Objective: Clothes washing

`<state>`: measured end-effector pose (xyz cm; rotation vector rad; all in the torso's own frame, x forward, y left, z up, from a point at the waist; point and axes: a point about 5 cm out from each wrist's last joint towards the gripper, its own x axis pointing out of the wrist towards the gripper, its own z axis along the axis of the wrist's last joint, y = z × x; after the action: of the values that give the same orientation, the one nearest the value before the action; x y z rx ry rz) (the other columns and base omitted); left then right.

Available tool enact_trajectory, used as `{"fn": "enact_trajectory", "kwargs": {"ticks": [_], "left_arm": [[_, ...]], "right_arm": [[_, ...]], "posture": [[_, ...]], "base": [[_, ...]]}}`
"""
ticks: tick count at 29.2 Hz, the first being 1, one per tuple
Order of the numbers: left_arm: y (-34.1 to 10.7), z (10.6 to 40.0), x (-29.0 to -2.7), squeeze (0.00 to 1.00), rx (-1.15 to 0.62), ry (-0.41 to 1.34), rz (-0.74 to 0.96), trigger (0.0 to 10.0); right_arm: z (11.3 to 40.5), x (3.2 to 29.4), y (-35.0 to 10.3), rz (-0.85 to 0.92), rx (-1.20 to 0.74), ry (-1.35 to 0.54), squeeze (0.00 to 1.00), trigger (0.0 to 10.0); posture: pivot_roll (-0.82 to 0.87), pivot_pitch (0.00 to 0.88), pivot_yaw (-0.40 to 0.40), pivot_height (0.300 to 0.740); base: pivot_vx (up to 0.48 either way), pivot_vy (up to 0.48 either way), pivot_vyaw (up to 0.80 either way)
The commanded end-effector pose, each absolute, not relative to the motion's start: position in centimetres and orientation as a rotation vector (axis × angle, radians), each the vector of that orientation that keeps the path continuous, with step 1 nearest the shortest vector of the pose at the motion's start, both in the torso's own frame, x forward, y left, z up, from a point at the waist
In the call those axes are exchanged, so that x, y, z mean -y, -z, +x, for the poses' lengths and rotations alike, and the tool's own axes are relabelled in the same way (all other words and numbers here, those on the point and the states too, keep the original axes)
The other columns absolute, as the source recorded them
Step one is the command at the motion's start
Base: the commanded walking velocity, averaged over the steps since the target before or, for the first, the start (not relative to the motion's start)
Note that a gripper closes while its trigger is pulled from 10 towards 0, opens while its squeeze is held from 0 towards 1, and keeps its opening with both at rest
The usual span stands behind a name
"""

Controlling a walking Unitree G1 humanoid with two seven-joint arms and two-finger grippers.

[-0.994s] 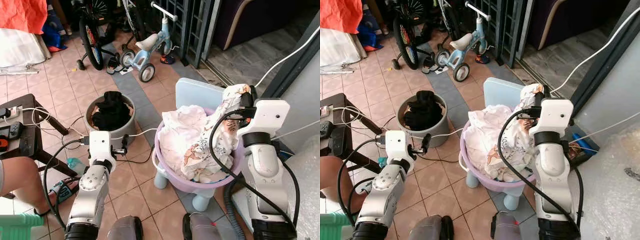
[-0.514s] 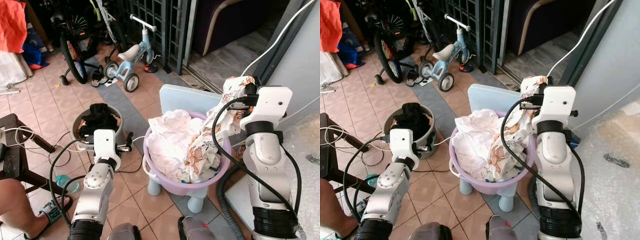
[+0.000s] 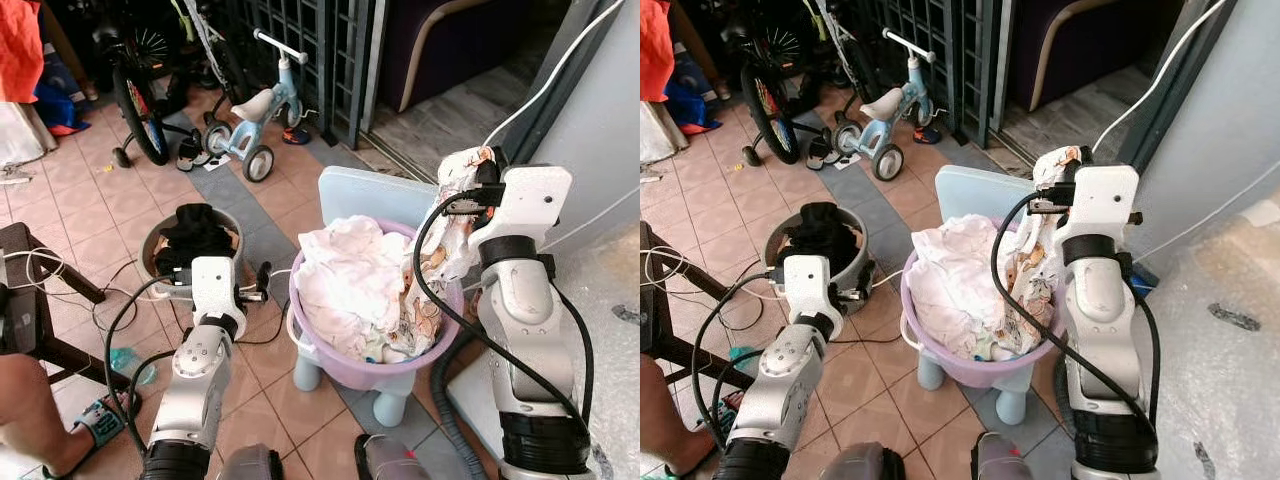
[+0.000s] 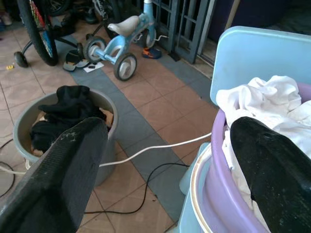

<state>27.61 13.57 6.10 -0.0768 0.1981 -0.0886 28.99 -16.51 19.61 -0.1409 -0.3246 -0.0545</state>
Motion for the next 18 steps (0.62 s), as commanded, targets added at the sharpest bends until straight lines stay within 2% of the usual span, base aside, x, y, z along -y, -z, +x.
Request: {"fn": "enact_trajectory", "kwargs": {"ticks": [1, 7, 13, 18], "left_arm": [[-5.48, 27.23, -13.78, 0.00, -0.224, 0.092, -0.071, 10.0], [-5.28, 27.10, -13.84, 0.00, -0.230, 0.091, -0.071, 10.0], [-5.25, 27.07, -13.79, 0.00, -0.228, 0.092, -0.078, 10.0], [-5.61, 27.19, -13.60, 0.00, -0.206, 0.129, -0.106, 10.0]], "right_arm": [[29.16, 16.29, -19.64, -0.133, 0.320, 0.047, 0.00, 10.0], [29.23, 16.30, -19.63, -0.133, 0.317, 0.044, 0.00, 10.0], [29.30, 16.20, -19.56, -0.132, 0.312, 0.039, 0.00, 10.0], [29.39, 16.46, -20.08, -0.153, 0.336, 0.064, 0.00, 10.0]], "posture": [[-0.10, 0.056, 0.057, 0.740], [-0.10, 0.058, 0.055, 0.740], [-0.10, 0.058, 0.056, 0.740], [-0.11, 0.055, 0.057, 0.740]], "base": [[-0.281, 0.000, 0.00], [-0.275, 0.000, 0.00], [0.000, 0.000, 0.00], [0.000, 0.000, -0.80]]}}
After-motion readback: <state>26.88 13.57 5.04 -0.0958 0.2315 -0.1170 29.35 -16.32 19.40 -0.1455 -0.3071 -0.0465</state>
